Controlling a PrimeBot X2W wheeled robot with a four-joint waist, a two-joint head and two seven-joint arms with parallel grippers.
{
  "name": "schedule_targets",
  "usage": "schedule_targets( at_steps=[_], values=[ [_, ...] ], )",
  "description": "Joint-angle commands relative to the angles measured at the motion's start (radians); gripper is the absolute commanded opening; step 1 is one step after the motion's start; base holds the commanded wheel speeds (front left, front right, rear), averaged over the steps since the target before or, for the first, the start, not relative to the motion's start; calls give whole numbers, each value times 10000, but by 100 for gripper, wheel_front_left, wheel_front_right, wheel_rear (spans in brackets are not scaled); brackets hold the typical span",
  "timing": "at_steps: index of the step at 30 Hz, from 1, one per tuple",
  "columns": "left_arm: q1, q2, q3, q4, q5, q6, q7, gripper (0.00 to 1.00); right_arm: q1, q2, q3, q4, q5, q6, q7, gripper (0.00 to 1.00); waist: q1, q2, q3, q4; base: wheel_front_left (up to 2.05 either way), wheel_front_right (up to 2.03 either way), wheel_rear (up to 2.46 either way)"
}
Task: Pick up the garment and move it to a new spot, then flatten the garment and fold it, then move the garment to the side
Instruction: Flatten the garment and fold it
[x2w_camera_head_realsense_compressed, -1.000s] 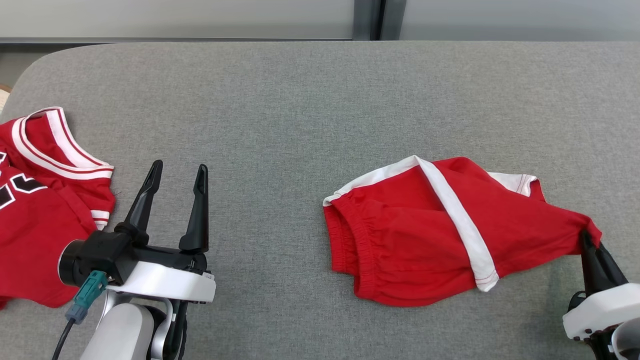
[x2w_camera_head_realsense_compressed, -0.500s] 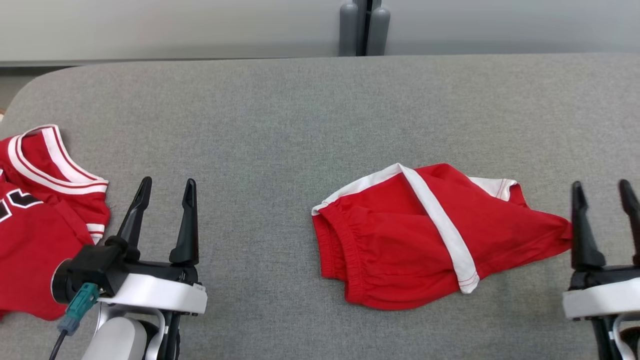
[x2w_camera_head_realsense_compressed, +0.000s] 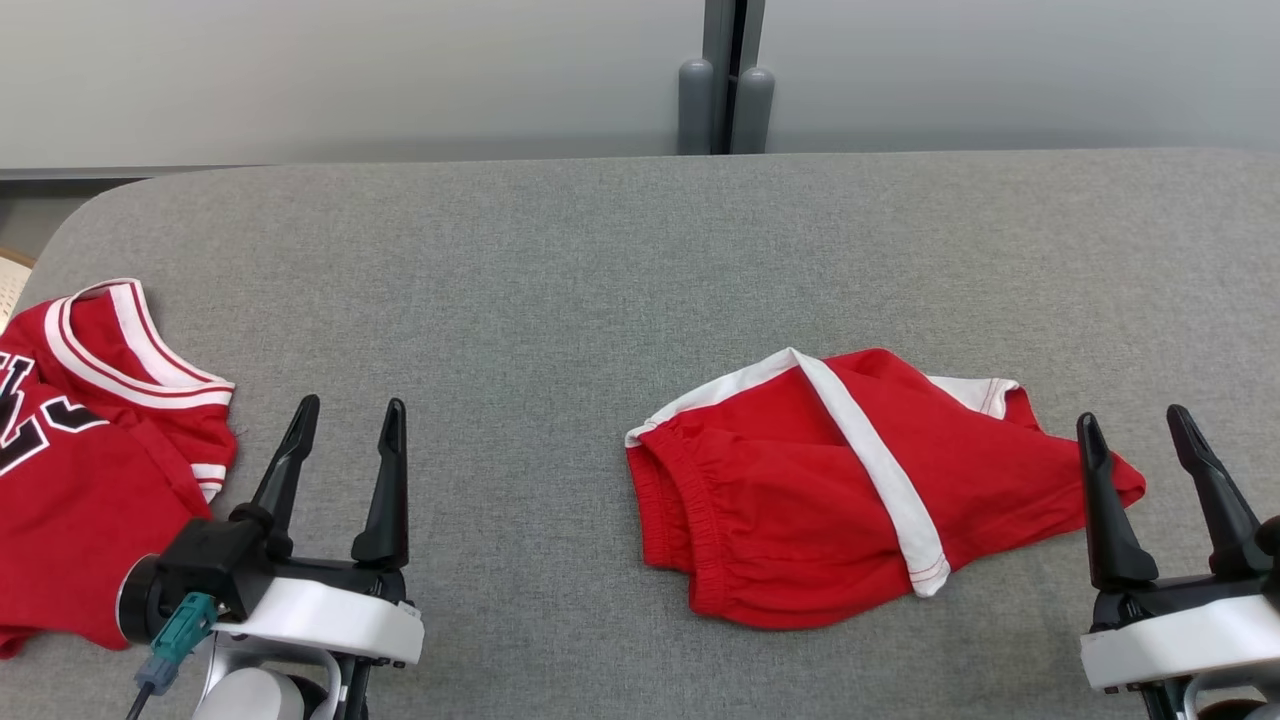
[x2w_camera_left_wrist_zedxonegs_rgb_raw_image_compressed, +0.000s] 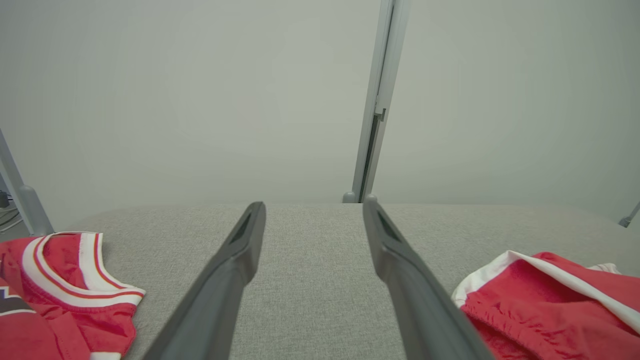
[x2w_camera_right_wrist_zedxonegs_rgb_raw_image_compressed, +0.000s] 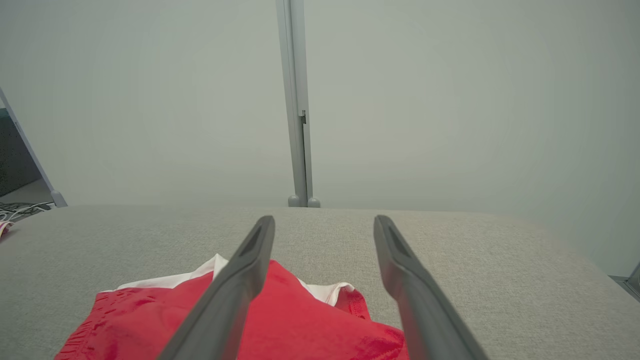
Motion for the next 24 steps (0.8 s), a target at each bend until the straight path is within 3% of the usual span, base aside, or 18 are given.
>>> schedule_targets(
  at_steps=[1, 15, 24],
  values=[
    [72, 77, -11, -51, -8, 67, 1, 100, 0, -9, -25, -17, 59, -3, 2, 100, 1, 0, 18, 18, 0, 0, 0],
    [-50, 107, -107, -186, -1, 166, 38, 100, -66, -80, 234, 323, -70, -3, 345, 100, 1, 0, 187, 134, 0, 0, 0],
    [-384, 15, -282, -219, 91, 177, 22, 100, 367, -253, 1941, 1698, -543, -5, 687, 100, 1, 0, 698, 304, 0, 0, 0]
  ],
)
